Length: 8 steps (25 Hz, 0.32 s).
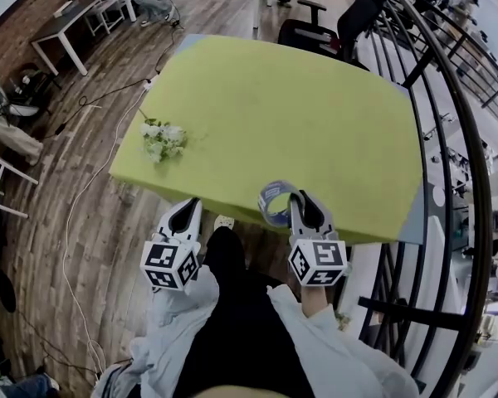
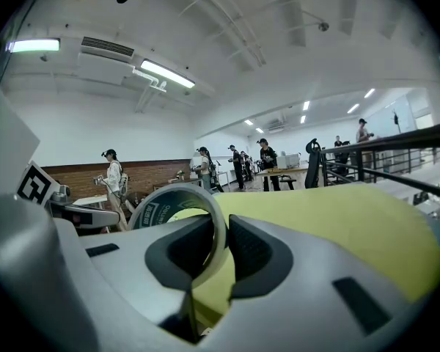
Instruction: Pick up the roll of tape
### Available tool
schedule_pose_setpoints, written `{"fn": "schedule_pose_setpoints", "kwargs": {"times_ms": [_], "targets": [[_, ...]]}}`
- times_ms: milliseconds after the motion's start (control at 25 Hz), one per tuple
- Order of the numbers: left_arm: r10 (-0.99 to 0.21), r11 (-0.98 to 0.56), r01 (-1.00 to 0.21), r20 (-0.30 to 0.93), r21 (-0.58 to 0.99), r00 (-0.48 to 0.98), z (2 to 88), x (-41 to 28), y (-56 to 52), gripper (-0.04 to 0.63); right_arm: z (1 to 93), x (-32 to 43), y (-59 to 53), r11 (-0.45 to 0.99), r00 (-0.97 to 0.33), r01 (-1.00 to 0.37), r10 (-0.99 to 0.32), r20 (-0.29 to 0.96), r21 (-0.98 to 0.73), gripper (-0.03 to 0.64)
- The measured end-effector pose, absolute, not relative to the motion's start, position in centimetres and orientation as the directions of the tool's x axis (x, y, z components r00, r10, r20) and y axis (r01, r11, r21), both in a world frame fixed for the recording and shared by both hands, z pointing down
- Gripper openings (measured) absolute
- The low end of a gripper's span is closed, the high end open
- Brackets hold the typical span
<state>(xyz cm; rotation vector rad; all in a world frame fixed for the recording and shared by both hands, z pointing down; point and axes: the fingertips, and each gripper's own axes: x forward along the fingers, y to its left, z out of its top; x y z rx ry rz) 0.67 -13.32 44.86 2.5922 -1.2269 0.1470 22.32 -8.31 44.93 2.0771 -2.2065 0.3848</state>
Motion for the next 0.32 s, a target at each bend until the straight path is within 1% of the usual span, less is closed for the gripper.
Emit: {"fn": "schedule_pose_setpoints", "kwargs": {"times_ms": [320], "targets": [[-0.73,-0.617,-0.756,0.202,0.218,0.653,45.38,0.84,-12.35,0.029,45.32,22.08,-7.57,0.041,-0.074,-0.988,-0.971,0.228,-0.148,0.072]]}}
